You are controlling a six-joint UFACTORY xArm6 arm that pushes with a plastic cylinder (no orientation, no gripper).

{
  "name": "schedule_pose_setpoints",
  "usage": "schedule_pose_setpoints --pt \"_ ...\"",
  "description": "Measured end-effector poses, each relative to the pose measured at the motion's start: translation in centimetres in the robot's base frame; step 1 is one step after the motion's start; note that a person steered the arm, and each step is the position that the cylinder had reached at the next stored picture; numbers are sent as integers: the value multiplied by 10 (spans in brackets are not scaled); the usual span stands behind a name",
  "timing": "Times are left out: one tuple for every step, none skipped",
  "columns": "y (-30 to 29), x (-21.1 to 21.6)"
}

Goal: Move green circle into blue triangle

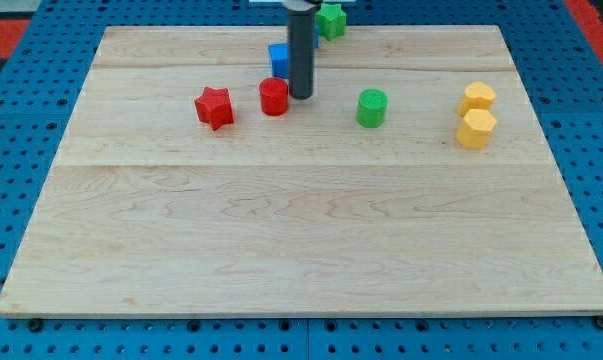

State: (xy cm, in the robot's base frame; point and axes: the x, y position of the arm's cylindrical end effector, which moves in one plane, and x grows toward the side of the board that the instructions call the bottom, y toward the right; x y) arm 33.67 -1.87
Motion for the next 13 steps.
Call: schedule_pose_setpoints --pt "-36 31" --pt "20 59" --pt "106 53" --pt "136 53" --pt "117 48" --pt "117 29" --pt "116 3" --pt "103 -31" --pt "72 -51" --pt "75 -34" --pt "47 -34" --pt "24 -41" --pt "29 -55"
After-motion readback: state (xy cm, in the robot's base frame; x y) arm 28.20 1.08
